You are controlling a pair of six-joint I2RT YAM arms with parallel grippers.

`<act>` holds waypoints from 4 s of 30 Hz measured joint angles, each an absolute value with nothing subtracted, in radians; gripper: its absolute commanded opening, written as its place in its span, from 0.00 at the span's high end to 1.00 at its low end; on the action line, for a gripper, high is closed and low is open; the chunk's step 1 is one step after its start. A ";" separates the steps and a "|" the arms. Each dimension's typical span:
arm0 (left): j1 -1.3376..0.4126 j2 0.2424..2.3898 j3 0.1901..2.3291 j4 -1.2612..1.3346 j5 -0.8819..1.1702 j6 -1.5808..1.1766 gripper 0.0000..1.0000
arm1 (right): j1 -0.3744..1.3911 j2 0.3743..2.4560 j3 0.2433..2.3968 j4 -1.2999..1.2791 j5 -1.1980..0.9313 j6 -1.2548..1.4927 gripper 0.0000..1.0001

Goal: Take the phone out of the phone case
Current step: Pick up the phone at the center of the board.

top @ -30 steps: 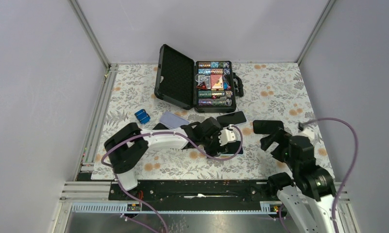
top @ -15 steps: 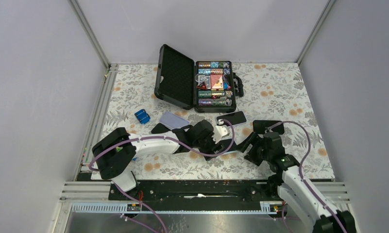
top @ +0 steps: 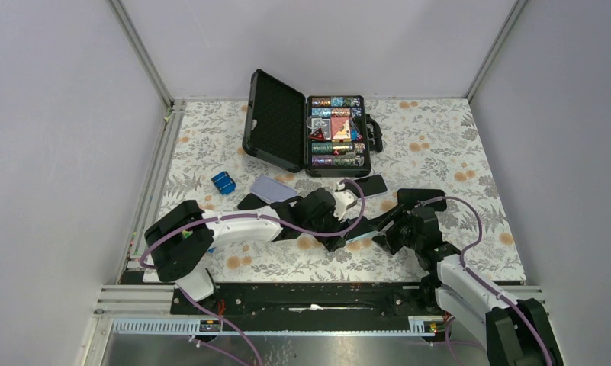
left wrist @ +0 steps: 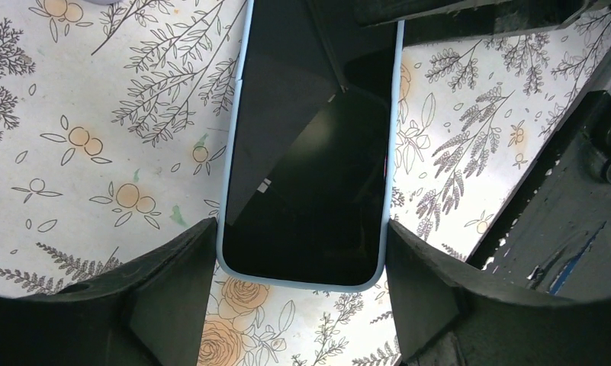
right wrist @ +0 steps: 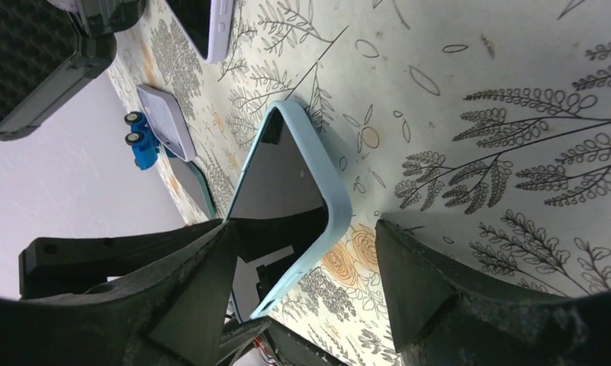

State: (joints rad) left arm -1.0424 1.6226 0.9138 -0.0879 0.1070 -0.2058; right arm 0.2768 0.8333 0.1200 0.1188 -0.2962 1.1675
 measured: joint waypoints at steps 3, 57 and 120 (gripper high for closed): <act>-1.042 1.623 0.914 -0.086 0.107 -0.236 1.00 | 0.277 0.868 0.104 0.178 -0.290 1.209 0.33; -0.816 0.997 0.809 0.121 0.279 -0.344 0.08 | 0.275 0.823 0.509 0.400 -0.965 0.783 1.00; -0.565 0.951 0.743 0.420 0.335 -0.940 1.00 | 0.540 0.916 0.444 0.729 -0.713 0.930 0.26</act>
